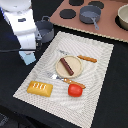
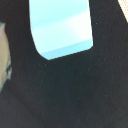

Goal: Interact with the objects in diverse but meaningful ways.

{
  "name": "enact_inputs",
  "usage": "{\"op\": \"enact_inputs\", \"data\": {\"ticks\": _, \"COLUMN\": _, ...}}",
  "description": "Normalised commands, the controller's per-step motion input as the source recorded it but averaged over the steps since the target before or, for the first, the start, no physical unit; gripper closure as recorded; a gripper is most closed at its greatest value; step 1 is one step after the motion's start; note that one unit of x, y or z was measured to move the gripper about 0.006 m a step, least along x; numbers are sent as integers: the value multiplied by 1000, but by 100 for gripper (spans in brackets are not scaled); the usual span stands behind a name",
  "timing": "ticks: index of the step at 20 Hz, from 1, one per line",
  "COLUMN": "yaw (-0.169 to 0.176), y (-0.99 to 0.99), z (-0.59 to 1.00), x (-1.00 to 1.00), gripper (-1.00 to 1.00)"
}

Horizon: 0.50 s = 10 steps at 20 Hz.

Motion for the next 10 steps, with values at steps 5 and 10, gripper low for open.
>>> {"op": "enact_inputs", "data": {"ticks": 5, "yaw": 77, "y": 0, "z": -319, "x": -230, "gripper": -100}}
{"op": "enact_inputs", "data": {"ticks": 10, "yaw": 7, "y": -5, "z": -232, "x": -94, "gripper": -100}}
